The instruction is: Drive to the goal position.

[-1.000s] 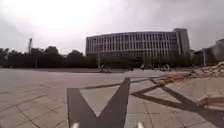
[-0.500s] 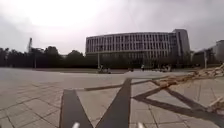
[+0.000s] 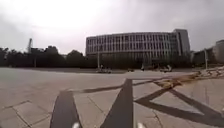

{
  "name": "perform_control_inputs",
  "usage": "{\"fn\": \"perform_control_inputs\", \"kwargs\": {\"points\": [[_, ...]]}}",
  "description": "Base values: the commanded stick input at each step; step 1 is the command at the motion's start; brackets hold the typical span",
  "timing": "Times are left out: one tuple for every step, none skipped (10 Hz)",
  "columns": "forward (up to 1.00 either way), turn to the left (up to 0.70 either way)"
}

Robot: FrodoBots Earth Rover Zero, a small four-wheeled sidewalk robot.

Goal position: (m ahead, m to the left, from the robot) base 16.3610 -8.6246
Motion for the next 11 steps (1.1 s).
{"fn": "perform_control_inputs", "kwargs": {"points": [[0.50, 0.00], [0.50, 0.00], [0.50, 0.00], [0.50, 0.00], [0.50, 0.00], [0.50, 0.00], [0.50, 0.00], [0.50, 0.00], [0.50, 0.00], [0.50, 0.00], [0.50, 0.00]]}}
